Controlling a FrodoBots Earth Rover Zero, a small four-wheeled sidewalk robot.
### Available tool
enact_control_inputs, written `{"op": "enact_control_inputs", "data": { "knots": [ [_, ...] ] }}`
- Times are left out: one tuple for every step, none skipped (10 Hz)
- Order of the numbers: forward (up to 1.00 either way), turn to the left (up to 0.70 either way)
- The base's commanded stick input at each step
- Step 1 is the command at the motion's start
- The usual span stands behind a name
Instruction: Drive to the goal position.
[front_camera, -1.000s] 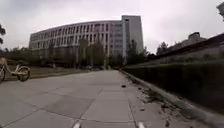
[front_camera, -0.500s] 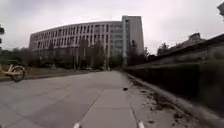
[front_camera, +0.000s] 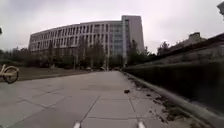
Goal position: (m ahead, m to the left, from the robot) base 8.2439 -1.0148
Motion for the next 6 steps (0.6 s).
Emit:
{"op": "enact_control_inputs", "data": {
  "knots": [
    [0.7,0.0],
    [0.7,0.0],
    [0.7,0.0],
    [0.7,0.0],
    [0.7,0.0],
    [0.7,0.0]
  ]
}}
